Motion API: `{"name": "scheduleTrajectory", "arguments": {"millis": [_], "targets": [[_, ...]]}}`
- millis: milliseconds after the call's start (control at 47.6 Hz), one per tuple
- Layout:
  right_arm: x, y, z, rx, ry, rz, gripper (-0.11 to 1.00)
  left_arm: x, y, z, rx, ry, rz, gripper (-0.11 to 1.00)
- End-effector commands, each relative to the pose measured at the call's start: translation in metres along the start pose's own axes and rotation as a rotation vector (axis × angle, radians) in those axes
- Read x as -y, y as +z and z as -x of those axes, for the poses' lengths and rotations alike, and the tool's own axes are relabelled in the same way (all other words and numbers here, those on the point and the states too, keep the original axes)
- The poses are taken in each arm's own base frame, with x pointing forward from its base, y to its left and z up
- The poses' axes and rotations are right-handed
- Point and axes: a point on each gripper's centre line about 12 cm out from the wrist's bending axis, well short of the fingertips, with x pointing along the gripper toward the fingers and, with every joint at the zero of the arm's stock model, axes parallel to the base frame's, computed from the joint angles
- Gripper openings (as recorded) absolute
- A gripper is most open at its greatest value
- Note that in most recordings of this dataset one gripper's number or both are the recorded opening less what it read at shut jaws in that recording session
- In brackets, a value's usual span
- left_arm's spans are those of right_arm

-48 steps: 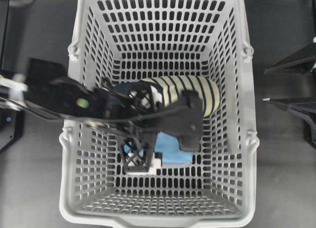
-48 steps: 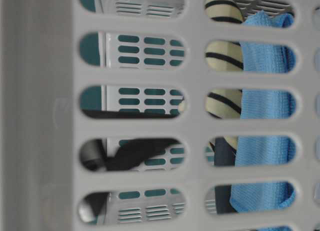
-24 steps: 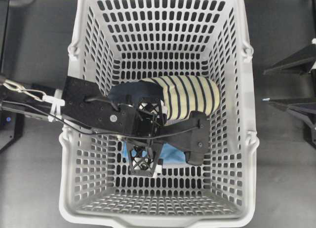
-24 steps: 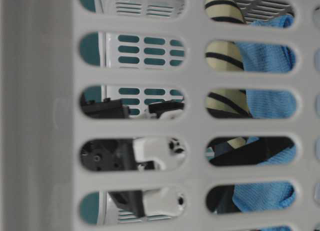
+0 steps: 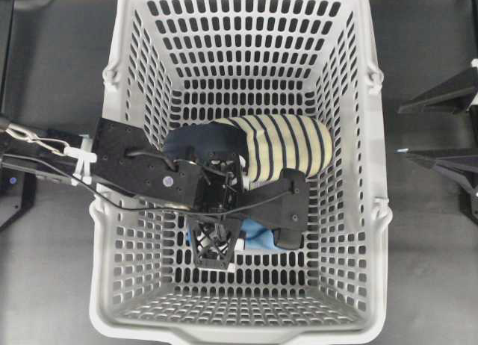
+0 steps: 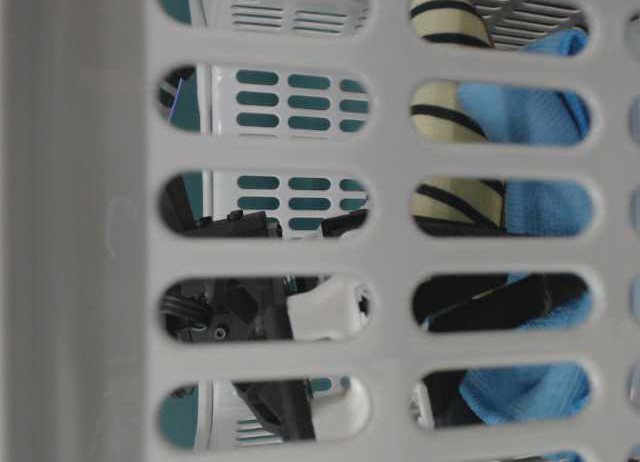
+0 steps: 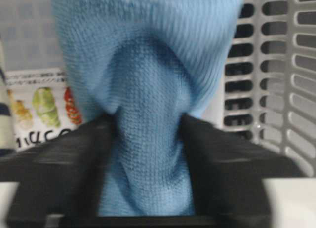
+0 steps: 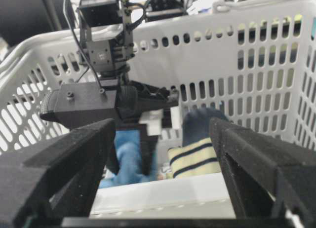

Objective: Pick up the blue cloth from the shopping basket with the left arm.
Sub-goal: 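Close the left gripper on the edge of the blue cloth, then lift the gripped blue cloth upward out of the basket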

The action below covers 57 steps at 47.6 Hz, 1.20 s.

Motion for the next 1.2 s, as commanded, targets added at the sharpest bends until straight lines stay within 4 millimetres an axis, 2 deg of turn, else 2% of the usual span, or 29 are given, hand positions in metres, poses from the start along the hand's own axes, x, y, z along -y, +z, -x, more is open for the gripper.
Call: {"name": "scheduleTrajectory", "arguments": {"millis": [0,84,189,546,630,1176], "targets": [[0.0,0.004,-0.001,0.012,0.0,-0.003,0.75,0.0,0.007,0.011,0.031,0.0,-0.007,0.3],[-0.001,0.004,-0.001,0.014,0.002,-0.003,0.75,0.0,0.015,0.028,0.068,-0.001,-0.012,0.14],[-0.001,0.004,-0.001,0.012,0.002,-0.003,0.74,0.001,0.026,0.053,0.1,-0.002,-0.01,0.14],[-0.001,0.007,0.0,0.052,0.008,-0.008,0.72,0.002,0.067,0.182,0.115,0.001,0.002,0.14],[-0.001,0.007,0.0,0.055,0.008,-0.008,0.72,0.001,0.07,0.202,0.109,0.002,0.004,0.14],[-0.001,0.004,0.0,0.05,0.008,-0.025,0.72,0.001,0.071,0.202,0.06,0.005,0.003,0.14]]}}
